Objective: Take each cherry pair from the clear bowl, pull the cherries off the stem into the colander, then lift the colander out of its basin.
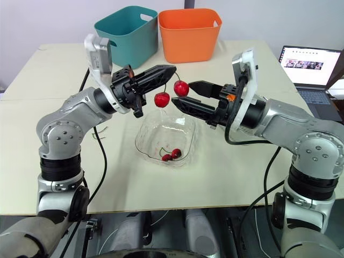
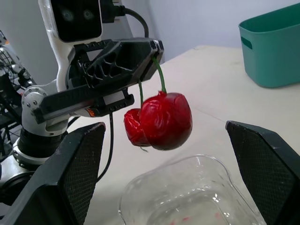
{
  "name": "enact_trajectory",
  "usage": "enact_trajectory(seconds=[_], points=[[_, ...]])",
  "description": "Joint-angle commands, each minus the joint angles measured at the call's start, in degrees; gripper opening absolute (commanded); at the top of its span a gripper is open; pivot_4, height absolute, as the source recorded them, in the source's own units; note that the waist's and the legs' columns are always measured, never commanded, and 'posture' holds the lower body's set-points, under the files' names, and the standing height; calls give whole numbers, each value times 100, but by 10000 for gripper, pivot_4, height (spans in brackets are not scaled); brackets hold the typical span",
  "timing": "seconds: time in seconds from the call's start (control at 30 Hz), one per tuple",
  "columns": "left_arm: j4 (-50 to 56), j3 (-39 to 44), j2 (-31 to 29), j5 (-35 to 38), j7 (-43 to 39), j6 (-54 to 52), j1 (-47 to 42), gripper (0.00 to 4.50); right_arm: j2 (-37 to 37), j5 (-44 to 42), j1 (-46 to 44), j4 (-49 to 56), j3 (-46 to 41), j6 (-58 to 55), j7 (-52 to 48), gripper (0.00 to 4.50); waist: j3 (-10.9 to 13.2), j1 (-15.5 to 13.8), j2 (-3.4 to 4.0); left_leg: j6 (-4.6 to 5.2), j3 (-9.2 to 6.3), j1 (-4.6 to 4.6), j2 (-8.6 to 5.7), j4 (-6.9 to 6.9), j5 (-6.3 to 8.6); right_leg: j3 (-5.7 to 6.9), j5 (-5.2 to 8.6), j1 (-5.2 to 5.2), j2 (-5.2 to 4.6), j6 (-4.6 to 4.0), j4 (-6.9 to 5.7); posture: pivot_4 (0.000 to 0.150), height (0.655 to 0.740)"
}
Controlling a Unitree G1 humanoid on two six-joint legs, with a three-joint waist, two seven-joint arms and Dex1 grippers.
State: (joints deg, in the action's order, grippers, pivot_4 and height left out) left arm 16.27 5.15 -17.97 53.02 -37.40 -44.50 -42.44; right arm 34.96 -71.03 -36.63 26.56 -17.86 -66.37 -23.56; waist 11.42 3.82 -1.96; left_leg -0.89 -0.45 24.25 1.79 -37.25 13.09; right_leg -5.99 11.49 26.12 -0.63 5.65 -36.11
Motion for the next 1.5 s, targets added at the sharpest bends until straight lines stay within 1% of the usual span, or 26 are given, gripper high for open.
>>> enact_trajectory(seconds=[0.03, 0.27, 0.37, 0.4, 0.63, 0.67, 0.77, 1.07, 1.23, 1.37, 1.5], points=[[258, -82, -63, 65, -102, 17, 23, 0, -14, -188, -71, 30, 93, 183, 46, 44365, 0, 1, 0, 0, 0, 0, 0, 0, 0, 0, 0, 0, 0, 0, 0, 1500, 7400], [275, -159, -90, 46, -124, 66, 38, 0, -103, -280, -85, -20, 369, 348, 138, 44365, 0, 4, 0, 0, 0, 0, 0, 0, 0, 0, 1, 0, 0, -2, 0, 1500, 7400], [269, -160, -92, 37, -132, 81, 35, 0, -118, -293, -92, -53, 425, 423, 195, 38034, 0, 1, 0, 0, 0, 0, 0, 0, 0, 0, 1, 0, 1, -1, 0, 1500, 7400], [264, -156, -95, 38, -137, 85, 32, 0, -110, -305, -90, -53, 444, 437, 200, 34999, 0, 1, 0, 0, 0, 1, 0, 0, 0, 0, 1, 0, 0, -1, 0, 1500, 7400], [233, -150, -112, 18, -181, 112, 14, 0, -56, -335, -47, -14, 528, 492, 215, 10034, 0, 0, 0, 0, 0, 1, 0, 0, 0, 0, 2, 0, 0, -3, 1, 1500, 7400], [228, -151, -119, 13, -190, 115, 13, 0, -49, -342, -39, -7, 530, 495, 213, 8677, 0, 0, 0, 0, 0, 1, 0, 0, 0, 0, 2, 0, 0, -3, 1, 1500, 7400], [223, -167, -133, 3, -200, 117, -10, 0, 25, -319, 40, 34, 526, 500, 167, 8651, 0, -1, 0, 0, 0, 1, 0, 0, 0, 0, 1, 0, 0, -3, 1, 1500, 7400], [154, -166, 148, 11, -49, 238, -81, 0, 426, -46, 743, 362, 642, 672, -362, 8651, 0, -34, 0, 0, 0, 1, -1, -3, 0, -1, 10, -1, 0, -15, 2, 1500, 7400], [169, -188, 75, -70, -97, 228, -72, 0, 549, 226, 1073, 470, 692, 789, -414, 8651, 0, -34, 0, 0, 1, 0, -1, -2, 0, -2, 10, -1, 1, -15, 1, 1500, 7400], [214, -278, 87, -241, -84, 295, 54, 0, 717, 684, 1291, 258, 214, 1161, -308, 8651, 0, -78, 0, 0, 1, 1, -2, -4, 0, -2, 11, -1, 0, -15, 2, 1500, 7400], [348, -447, 116, -422, -35, 326, 321, 0, 1280, 1560, 1742, -265, -440, 1570, -315, 8651, 0, -148, 0, 0, 4, 1, -4, -6, 0, -4, 11, -3, -2, -15, 4, 1500, 7400]])
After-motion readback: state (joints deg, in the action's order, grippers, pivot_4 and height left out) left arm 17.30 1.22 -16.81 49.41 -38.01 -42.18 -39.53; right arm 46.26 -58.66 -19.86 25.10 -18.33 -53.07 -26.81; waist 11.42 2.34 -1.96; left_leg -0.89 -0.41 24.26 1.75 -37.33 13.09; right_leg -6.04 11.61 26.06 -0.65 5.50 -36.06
